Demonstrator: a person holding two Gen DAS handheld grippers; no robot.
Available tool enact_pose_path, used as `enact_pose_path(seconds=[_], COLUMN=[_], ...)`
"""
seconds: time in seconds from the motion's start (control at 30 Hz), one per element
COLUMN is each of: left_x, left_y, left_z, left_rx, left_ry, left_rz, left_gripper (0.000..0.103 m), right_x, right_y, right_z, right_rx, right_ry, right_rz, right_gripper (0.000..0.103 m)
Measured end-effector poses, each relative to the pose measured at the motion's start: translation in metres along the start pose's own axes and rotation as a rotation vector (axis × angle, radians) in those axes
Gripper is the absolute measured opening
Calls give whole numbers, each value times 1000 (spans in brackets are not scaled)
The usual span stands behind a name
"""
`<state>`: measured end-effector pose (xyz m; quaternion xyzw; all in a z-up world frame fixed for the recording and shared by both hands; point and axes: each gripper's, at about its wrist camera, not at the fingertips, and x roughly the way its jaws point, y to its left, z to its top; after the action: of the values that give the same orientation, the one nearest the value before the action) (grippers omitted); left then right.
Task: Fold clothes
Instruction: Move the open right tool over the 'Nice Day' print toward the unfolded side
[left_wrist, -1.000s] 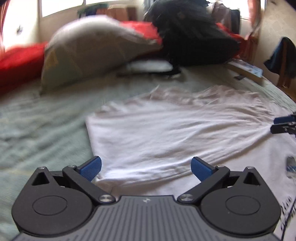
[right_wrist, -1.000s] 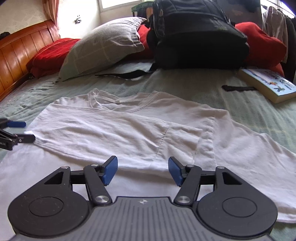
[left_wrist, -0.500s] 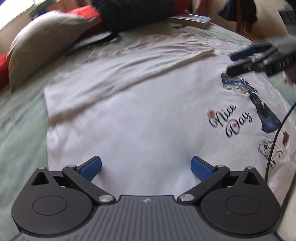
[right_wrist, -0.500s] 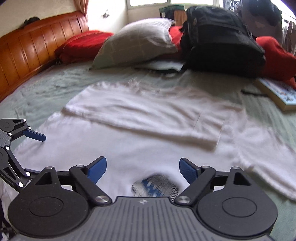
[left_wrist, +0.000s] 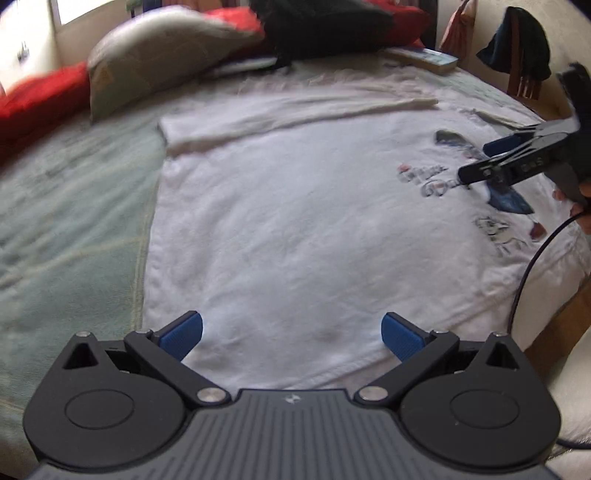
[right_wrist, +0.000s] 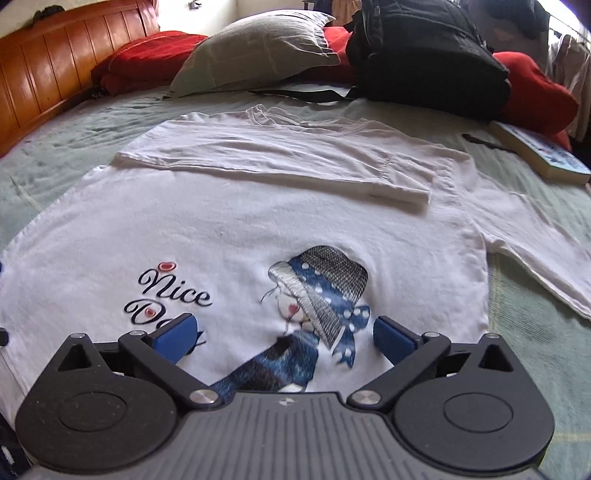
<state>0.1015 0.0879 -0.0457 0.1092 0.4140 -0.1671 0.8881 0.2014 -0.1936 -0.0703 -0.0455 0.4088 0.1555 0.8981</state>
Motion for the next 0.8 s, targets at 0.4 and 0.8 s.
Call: enact_pose_path(seconds=[0.4,0.8], left_x=[-36,-6], left_y=[-27,-62], left_z=[-29,-24], left_rx=[-56,-172], left_ry=[-100,-94], left_rz=[-31,-20], left_gripper=[102,102], right_x=[-50,-74], right_y=[23,24], right_z=[-43,-92], right_rx=[19,8], right_ry=[-46,-65], right_rz=[-14,36], right_gripper=[103,103])
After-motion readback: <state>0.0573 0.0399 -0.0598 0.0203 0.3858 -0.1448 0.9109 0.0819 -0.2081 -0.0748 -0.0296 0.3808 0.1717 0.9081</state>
